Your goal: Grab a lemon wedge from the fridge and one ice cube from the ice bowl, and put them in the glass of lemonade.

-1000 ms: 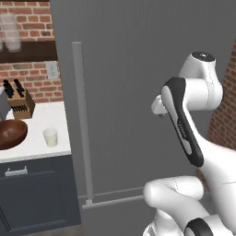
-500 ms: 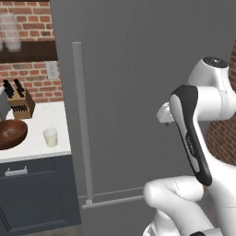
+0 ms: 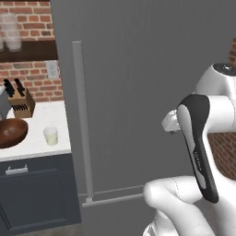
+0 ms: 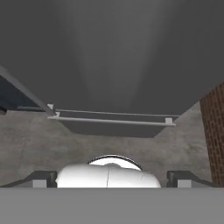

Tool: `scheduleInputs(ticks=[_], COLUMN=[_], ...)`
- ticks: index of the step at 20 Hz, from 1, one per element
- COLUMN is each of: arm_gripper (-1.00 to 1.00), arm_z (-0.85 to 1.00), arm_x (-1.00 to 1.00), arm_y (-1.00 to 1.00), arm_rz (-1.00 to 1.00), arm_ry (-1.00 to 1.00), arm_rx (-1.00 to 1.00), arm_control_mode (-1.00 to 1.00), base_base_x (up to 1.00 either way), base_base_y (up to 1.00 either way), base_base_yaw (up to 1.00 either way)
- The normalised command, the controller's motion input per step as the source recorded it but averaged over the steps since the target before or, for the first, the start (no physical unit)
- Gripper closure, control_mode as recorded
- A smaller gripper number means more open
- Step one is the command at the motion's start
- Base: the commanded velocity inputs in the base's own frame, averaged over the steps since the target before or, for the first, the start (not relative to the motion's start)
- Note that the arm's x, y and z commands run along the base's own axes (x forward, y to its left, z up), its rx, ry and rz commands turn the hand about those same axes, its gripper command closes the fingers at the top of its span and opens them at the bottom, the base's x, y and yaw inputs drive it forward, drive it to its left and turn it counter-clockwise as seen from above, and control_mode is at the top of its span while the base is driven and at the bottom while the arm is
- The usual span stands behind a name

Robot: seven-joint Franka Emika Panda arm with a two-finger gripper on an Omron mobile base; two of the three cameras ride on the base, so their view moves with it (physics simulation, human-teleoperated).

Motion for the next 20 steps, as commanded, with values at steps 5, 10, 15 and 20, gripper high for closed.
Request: scheduleInputs(ticks=[5, 10, 15, 20], arm_gripper=[-1.00, -1.00, -1.00, -1.00], arm_z=[0.00, 0.00, 0.00, 0.00], arm_x=[0.00, 0.00, 0.00, 0.00], arm_y=[0.00, 0.00, 0.00, 0.00], arm_rz=[0.00, 0.00, 0.00, 0.00], arm_ry=[0.00, 0.00, 0.00, 0.00], arm_rx=[0.00, 0.00, 0.00, 0.00], arm_control_mode=[1.00, 1.00, 1.00, 1.00], base_base_x=[-0.52, -0.15, -0.01, 0.01], base_base_y=[0.60, 0.92, 1.00, 0.99], base_base_yaw=[0.00, -0.04, -0.03, -0.03])
